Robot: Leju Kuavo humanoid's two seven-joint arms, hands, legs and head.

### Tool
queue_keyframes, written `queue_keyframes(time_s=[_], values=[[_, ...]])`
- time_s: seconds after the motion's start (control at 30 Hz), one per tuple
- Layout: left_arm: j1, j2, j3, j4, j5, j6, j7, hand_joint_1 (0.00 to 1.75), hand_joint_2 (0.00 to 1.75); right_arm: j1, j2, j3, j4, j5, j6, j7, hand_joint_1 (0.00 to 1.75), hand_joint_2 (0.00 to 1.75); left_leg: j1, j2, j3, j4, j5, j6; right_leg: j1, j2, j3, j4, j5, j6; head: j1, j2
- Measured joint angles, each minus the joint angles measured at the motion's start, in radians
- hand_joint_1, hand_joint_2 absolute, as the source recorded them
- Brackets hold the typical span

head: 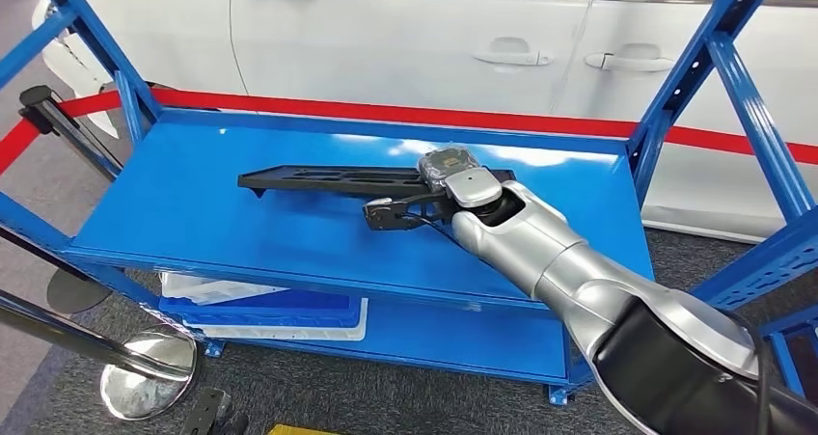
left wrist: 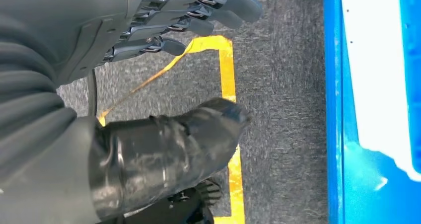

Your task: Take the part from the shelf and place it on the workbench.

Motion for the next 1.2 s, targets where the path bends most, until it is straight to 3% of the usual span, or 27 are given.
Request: queue_keyframes(time_s=[0.1, 0.13, 0.17, 0.23, 0.3, 0.37, 0.47, 0.53, 0.6, 0.63, 0.67, 0.7, 0.73, 0.8, 0.83, 0.97, 1.03, 1.1, 1.13, 1.17, 1.2], values=[[-0.001, 0.002, 0.0, 0.0, 0.015, 0.025, -0.014, 0.0, 1.75, -0.009, -0.006, 0.0, -0.048, -0.002, -0.044, 0.008, 1.75, 1.75, 0.0, 0.001, -0.086, 0.176, -0.072, -0.005, 0.004, 0.001, 0.001, 0.0, -0.002, -0.009, -0.003, 0.0], [0.0, 0.002, 0.0, 0.0, 0.022, 0.034, -0.018, 0.0, 1.75, -0.012, -0.01, -0.001, -0.071, -0.003, -0.063, 0.013, 1.75, 1.75, 0.0, 0.001, -0.106, 0.208, -0.073, -0.004, 0.007, 0.002, 0.003, 0.0, -0.004, -0.011, -0.003, 0.0], [0.0, 0.002, 0.0, 0.0, 0.03, 0.043, -0.021, 0.0, 1.75, -0.015, -0.013, -0.003, -0.093, -0.005, -0.08, 0.017, 1.75, 1.75, -0.001, 0.001, -0.11, 0.205, -0.056, -0.001, 0.01, 0.003, 0.005, 0.001, -0.006, -0.014, -0.003, 0.0], [0.001, 0.003, 0.0, 0.001, 0.045, 0.055, -0.022, 0.0, 1.75, -0.026, -0.02, -0.009, -0.141, -0.007, -0.111, 0.029, 1.75, 1.75, -0.004, 0.001, -0.071, 0.104, 0.014, 0.011, 0.015, 0.005, 0.011, 0.002, -0.011, -0.017, -0.003, 0.0], [0.002, 0.004, 0.0, 0.002, 0.057, 0.067, -0.013, 0.0, 1.75, -0.043, -0.032, -0.019, -0.204, -0.006, -0.142, 0.048, 1.75, 1.75, -0.012, 0.001, -0.022, -0.002, 0.056, 0.026, 0.02, 0.005, 0.013, 0.002, -0.015, -0.015, -0.002, 0.0], [0.005, 0.006, 0.0, 0.003, 0.065, 0.08, 0.001, 0.0, 1.75, -0.061, -0.047, -0.033, -0.273, -0.005, -0.166, 0.071, 1.75, 1.75, -0.018, 0.0, -0.005, -0.038, 0.053, 0.032, 0.021, 0.006, 0.01, 0.001, -0.015, -0.009, -0.003, 0.0], [0.013, 0.005, 0.0, 0.003, 0.07, 0.089, 0.01, 0.0, 1.75, -0.081, -0.066, -0.057, -0.359, -0.004, -0.172, 0.091, 1.75, 1.75, -0.011, 0.002, 0.01, -0.062, 0.054, 0.039, 0.021, 0.004, 0.007, 0.015, -0.03, 0.007, -0.002, 0.0], [0.015, 0.004, 0.0, 0.003, 0.07, 0.09, 0.011, 0.0, 1.75, -0.086, -0.08, -0.07, -0.4, -0.004, -0.171, 0.092, 1.75, 1.75, -0.006, 0.004, 0.022, -0.072, 0.055, 0.046, 0.019, 0.003, -0.029, 0.1, -0.077, 0.017, 0.0, 0.0], [0.015, 0.004, 0.0, 0.003, 0.07, 0.09, 0.011, 0.0, 1.75, -0.086, -0.091, -0.077, -0.432, -0.004, -0.171, 0.092, 1.75, 1.75, -0.006, 0.003, 0.024, -0.07, 0.051, 0.05, 0.012, 0.002, -0.096, 0.227, -0.128, 0.025, 0.002, 0.0], [0.015, 0.003, 0.0, 0.003, 0.07, 0.09, 0.011, 0.0, 1.75, -0.084, -0.094, -0.079, -0.444, -0.004, -0.171, 0.092, 1.75, 1.75, -0.005, 0.003, 0.024, -0.068, 0.049, 0.05, 0.008, 0.001, -0.12, 0.267, -0.135, 0.028, 0.001, 0.0], [0.015, 0.003, 0.0, 0.003, 0.07, 0.09, 0.012, 0.0, 1.75, -0.083, -0.098, -0.08, -0.456, -0.004, -0.171, 0.092, 1.75, 1.75, -0.004, 0.003, 0.025, -0.066, 0.047, 0.048, 0.004, 0.001, -0.127, 0.272, -0.123, 0.032, 0.002, 0.0], [0.016, 0.002, 0.0, 0.003, 0.07, 0.09, 0.012, 0.0, 1.75, -0.082, -0.102, -0.08, -0.467, -0.004, -0.17, 0.092, 1.75, 1.75, -0.003, 0.002, 0.025, -0.062, 0.044, 0.045, 0.0, 0.0, -0.114, 0.236, -0.093, 0.034, 0.002, 0.0], [0.016, 0.002, 0.0, 0.003, 0.07, 0.09, 0.012, 0.0, 1.75, -0.082, -0.106, -0.082, -0.478, -0.004, -0.17, 0.092, 1.75, 1.75, 0.0, 0.001, 0.025, -0.057, 0.04, 0.041, -0.004, -0.001, -0.086, 0.171, -0.054, 0.036, 0.002, 0.0], [0.016, 0.001, 0.0, 0.003, 0.07, 0.09, 0.012, 0.0, 1.75, -0.083, -0.114, -0.087, -0.498, -0.004, -0.171, 0.093, 1.75, 1.75, 0.0, -0.002, 0.02, -0.042, 0.03, 0.03, -0.005, 0.0, -0.031, 0.056, -0.01, 0.035, 0.001, 0.0], [0.015, 0.001, 0.0, 0.003, 0.069, 0.091, 0.014, 0.0, 1.75, -0.084, -0.116, -0.09, -0.507, -0.004, -0.173, 0.092, 1.75, 1.75, 0.0, -0.002, 0.017, -0.037, 0.028, 0.023, -0.003, 0.002, -0.019, 0.029, -0.005, 0.032, 0.001, 0.0], [0.017, -0.001, 0.0, 0.004, 0.07, 0.109, 0.047, 0.0, 1.75, -0.083, -0.125, -0.098, -0.545, 0.016, -0.215, 0.094, 1.75, 1.75, 0.002, -0.001, 0.006, -0.025, 0.019, 0.004, -0.001, 0.003, -0.019, 0.018, 0.002, 0.01, -0.001, 0.0], [0.017, -0.002, 0.0, 0.004, 0.075, 0.11, 0.061, 0.0, 1.75, -0.083, -0.129, -0.106, -0.574, 0.031, -0.241, 0.099, 1.75, 1.75, 0.003, 0.0, -0.019, 0.044, -0.033, -0.004, -0.004, 0.001, -0.021, 0.013, 0.008, 0.001, -0.004, 0.0], [0.017, -0.002, 0.0, 0.004, 0.08, 0.108, 0.07, 0.0, 1.75, -0.083, -0.135, -0.115, -0.607, 0.048, -0.262, 0.106, 1.75, 1.75, 0.004, 0.001, -0.062, 0.167, -0.098, -0.009, -0.003, 0.001, -0.024, 0.014, 0.01, -0.003, -0.006, 0.0], [0.017, -0.003, 0.0, 0.004, 0.082, 0.108, 0.074, 0.0, 1.75, -0.081, -0.139, -0.117, -0.624, 0.056, -0.269, 0.108, 1.75, 1.75, 0.004, 0.001, -0.076, 0.211, -0.113, -0.01, -0.001, 0.001, -0.025, 0.014, 0.011, -0.004, -0.006, 0.0], [0.018, -0.003, 0.0, 0.004, 0.082, 0.109, 0.077, 0.0, 1.75, -0.079, -0.143, -0.12, -0.64, 0.064, -0.273, 0.11, 1.75, 1.75, 0.004, 0.001, -0.075, 0.223, -0.11, -0.01, -0.001, 0.001, -0.027, 0.015, 0.012, -0.005, -0.006, 0.0], [0.017, -0.004, 0.0, 0.004, 0.082, 0.11, 0.079, 0.0, 1.75, -0.077, -0.149, -0.123, -0.656, 0.07, -0.277, 0.112, 1.75, 1.75, 0.004, 0.001, -0.057, 0.198, -0.09, -0.009, 0.0, 0.001, -0.028, 0.016, 0.013, -0.005, -0.006, 0.0]])
